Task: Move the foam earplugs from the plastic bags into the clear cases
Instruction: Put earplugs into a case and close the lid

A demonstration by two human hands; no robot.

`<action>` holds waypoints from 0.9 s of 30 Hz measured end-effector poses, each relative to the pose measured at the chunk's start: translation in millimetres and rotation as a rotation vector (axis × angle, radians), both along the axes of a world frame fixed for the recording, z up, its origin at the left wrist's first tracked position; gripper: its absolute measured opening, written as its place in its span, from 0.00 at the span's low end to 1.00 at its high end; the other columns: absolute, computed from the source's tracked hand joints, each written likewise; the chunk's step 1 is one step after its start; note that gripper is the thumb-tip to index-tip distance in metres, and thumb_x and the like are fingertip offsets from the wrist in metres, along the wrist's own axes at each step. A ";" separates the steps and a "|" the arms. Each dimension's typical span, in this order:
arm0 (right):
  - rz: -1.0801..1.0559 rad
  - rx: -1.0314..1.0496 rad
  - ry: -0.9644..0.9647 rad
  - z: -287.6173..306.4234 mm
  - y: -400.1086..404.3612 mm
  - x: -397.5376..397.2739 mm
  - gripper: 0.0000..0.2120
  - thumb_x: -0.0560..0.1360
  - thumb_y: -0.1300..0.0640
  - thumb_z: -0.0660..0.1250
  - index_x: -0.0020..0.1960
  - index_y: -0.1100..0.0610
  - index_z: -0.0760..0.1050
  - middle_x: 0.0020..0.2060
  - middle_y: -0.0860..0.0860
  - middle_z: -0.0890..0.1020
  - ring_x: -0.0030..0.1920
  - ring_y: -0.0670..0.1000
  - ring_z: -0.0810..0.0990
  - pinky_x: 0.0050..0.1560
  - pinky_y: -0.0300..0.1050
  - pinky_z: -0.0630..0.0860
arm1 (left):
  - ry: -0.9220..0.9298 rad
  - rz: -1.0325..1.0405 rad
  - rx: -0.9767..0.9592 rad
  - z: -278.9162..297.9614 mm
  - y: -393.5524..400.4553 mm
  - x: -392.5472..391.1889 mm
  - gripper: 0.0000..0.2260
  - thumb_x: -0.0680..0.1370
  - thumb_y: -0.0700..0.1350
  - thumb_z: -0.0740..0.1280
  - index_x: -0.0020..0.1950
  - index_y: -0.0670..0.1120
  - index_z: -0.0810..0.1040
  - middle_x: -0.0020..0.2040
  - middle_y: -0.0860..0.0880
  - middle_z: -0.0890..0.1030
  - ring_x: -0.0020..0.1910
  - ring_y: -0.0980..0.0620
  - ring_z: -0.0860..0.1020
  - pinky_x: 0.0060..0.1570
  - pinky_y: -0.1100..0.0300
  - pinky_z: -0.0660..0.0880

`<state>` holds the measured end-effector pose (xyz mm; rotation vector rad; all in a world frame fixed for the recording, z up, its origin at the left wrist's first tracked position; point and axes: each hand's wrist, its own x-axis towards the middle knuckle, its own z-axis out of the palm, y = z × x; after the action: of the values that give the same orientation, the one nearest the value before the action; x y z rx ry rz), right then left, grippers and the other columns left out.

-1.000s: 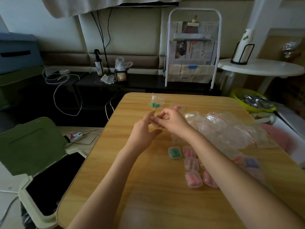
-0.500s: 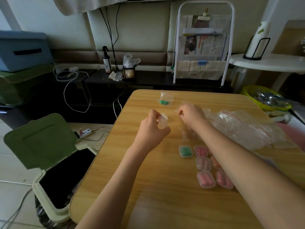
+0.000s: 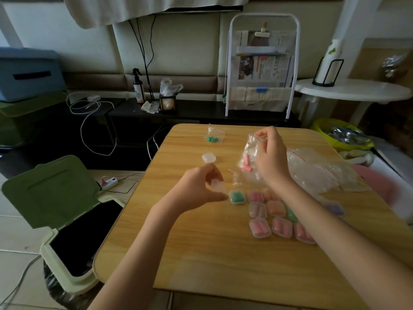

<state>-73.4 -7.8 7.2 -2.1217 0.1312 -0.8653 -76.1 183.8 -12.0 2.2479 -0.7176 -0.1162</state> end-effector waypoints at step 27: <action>0.180 0.709 0.137 0.3 18.9 -101.8 0.06 0.69 0.59 0.75 0.41 0.57 0.77 0.27 0.44 0.77 0.24 0.41 0.72 0.28 0.36 0.73 | -0.310 0.261 -0.313 15.7 -27.7 -58.9 0.09 0.68 0.48 0.76 0.40 0.55 0.76 0.44 0.56 0.70 0.36 0.61 0.68 0.39 0.74 0.68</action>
<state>-175.2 11.1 7.5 -1.4932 0.2690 -0.4671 -135.0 156.1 3.8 2.0514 -0.5480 0.4503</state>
